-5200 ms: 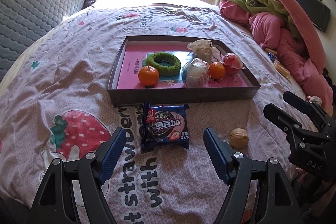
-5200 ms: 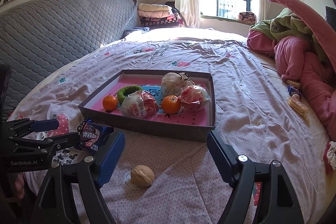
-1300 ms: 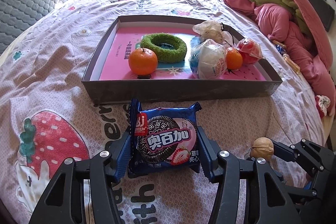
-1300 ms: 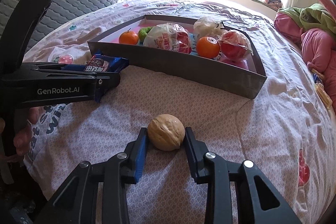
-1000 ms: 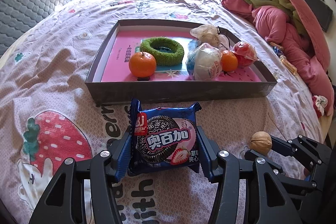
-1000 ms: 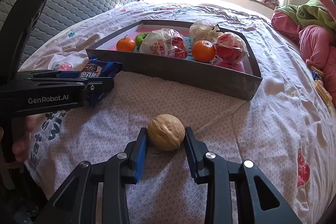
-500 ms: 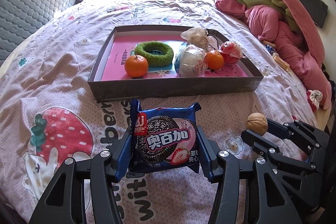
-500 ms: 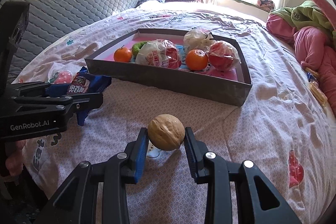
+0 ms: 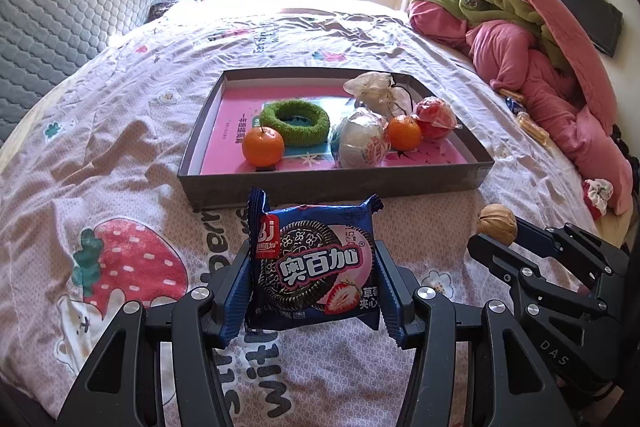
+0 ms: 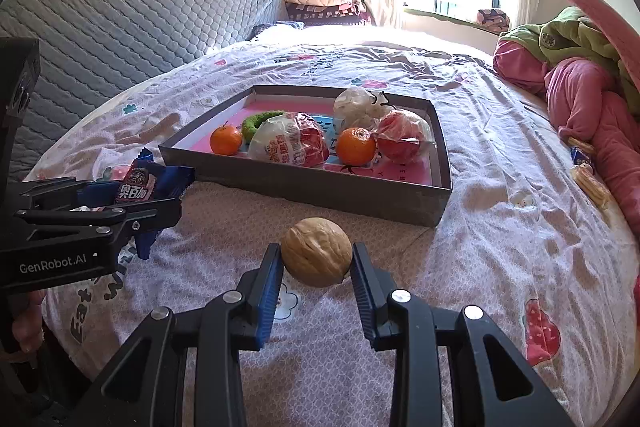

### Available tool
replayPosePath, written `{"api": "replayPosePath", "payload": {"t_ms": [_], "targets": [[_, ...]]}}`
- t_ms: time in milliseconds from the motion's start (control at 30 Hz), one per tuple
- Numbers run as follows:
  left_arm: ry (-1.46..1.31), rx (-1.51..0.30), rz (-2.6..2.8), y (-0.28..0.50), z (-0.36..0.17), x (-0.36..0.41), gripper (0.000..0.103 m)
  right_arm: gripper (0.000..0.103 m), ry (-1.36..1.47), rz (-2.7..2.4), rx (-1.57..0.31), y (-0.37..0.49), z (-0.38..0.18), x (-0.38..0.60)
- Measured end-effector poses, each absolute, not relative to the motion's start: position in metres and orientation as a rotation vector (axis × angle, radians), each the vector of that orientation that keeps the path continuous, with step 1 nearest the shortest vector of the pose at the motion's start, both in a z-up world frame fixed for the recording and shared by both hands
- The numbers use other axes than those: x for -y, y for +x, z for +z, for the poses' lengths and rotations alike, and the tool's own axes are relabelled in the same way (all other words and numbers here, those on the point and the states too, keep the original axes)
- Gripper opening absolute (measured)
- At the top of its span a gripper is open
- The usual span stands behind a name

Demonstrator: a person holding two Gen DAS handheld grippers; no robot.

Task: Organize objects
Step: 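Lift the held biscuit pack and walnut up off the bedspread, then carry the biscuit pack and walnut over the tray rim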

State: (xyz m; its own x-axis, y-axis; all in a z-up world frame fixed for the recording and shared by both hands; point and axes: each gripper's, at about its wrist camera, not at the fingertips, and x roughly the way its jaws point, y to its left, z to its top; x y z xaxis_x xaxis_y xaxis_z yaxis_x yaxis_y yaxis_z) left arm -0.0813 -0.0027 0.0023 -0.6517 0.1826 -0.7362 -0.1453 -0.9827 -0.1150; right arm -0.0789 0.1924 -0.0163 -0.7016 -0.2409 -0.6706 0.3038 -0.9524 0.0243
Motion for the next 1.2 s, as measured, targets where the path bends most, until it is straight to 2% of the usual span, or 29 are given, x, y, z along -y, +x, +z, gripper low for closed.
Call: {"api": "replayPosePath", "payload": {"t_ms": [1200], "targets": [[-1.082, 0.077, 2.808, -0.148, 0.050, 0.032, 0.057, 0.035, 0.865, -2.776, -0.131, -0.124, 0.037, -0.208]]}}
